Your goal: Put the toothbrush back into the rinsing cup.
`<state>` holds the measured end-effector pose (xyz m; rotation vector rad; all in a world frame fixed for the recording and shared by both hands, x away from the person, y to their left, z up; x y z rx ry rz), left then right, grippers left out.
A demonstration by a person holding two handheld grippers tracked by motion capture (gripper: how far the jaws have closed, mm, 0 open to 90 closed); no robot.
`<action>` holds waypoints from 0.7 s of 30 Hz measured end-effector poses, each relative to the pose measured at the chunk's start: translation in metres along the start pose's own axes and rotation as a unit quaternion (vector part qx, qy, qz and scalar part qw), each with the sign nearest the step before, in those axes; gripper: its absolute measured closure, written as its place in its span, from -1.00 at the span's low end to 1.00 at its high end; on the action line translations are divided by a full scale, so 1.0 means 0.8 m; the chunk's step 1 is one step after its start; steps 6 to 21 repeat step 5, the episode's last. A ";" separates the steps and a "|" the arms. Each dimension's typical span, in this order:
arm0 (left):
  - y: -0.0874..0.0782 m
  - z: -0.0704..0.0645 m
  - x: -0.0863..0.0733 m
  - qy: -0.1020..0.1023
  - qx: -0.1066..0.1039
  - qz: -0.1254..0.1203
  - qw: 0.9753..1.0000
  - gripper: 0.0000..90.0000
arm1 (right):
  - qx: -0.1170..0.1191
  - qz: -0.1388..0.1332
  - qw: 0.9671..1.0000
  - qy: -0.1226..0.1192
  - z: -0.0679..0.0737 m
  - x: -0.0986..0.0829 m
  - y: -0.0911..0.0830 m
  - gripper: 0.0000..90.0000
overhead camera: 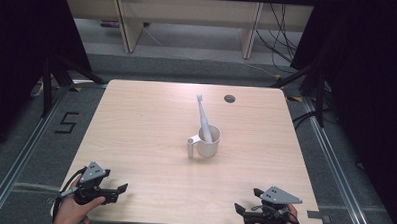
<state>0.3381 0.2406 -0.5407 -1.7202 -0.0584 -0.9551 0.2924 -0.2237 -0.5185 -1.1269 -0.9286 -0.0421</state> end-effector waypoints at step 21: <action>0.000 0.000 0.000 0.000 0.002 0.003 1.000 -0.67 | 0.000 0.000 1.000 0.000 0.000 0.000 -0.001 -0.65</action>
Point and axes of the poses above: each handheld gripper's, and its own axes: y roughly forward along the jaws, x roughly out of its top, z roughly to its left, the point moved 5 cm from there along y, roughly forward along the jaws, and after that the axes turned 12 degrees about z, right-handed, at the moved point
